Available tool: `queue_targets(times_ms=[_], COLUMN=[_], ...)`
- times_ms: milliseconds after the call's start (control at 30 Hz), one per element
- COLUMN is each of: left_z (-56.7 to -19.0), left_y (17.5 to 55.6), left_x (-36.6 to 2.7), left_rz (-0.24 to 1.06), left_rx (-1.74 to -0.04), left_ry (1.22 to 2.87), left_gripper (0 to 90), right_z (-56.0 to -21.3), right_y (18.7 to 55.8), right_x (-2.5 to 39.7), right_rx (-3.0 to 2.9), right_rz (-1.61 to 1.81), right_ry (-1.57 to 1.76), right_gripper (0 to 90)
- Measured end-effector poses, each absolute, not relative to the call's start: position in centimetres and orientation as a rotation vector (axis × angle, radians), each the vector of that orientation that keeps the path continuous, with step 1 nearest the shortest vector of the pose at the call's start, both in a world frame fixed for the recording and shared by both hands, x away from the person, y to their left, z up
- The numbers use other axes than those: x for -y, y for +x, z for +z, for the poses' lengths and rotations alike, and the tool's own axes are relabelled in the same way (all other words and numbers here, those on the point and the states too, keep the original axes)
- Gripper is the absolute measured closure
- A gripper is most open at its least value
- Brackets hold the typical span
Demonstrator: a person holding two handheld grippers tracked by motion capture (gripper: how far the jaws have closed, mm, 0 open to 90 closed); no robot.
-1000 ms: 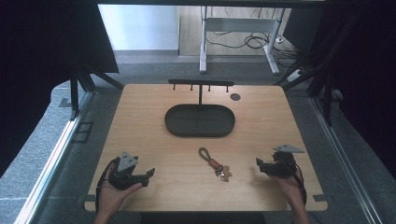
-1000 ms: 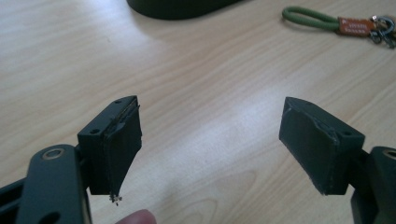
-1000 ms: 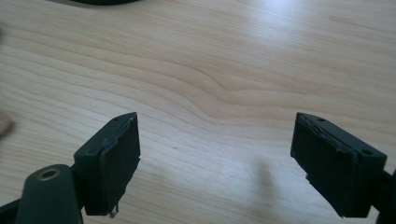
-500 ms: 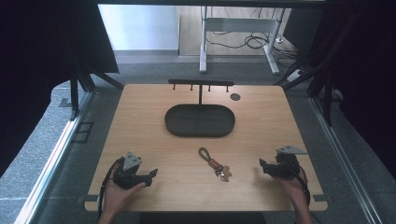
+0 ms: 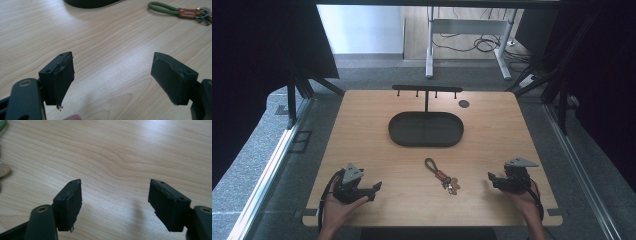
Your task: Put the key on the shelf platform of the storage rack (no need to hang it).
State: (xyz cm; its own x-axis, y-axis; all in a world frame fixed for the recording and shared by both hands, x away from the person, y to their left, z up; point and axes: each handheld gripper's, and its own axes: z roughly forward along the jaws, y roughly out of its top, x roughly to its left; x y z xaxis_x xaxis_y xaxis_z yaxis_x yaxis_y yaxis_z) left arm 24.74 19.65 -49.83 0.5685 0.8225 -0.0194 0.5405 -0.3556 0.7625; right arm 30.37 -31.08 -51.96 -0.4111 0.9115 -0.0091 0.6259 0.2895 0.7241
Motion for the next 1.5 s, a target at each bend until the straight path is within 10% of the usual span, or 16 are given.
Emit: queue_targets(times_ms=[1500], left_z=[-49.0], left_y=[23.4], left_x=[-19.6], left_rz=[0.454], left_rx=[-1.014], left_ry=[2.064], left_gripper=[20.9], right_z=[-42.1], right_y=[34.0], right_x=[18.8], right_rx=[-2.715], right_rz=[0.545], right_ry=[0.875], right_gripper=[42.9])
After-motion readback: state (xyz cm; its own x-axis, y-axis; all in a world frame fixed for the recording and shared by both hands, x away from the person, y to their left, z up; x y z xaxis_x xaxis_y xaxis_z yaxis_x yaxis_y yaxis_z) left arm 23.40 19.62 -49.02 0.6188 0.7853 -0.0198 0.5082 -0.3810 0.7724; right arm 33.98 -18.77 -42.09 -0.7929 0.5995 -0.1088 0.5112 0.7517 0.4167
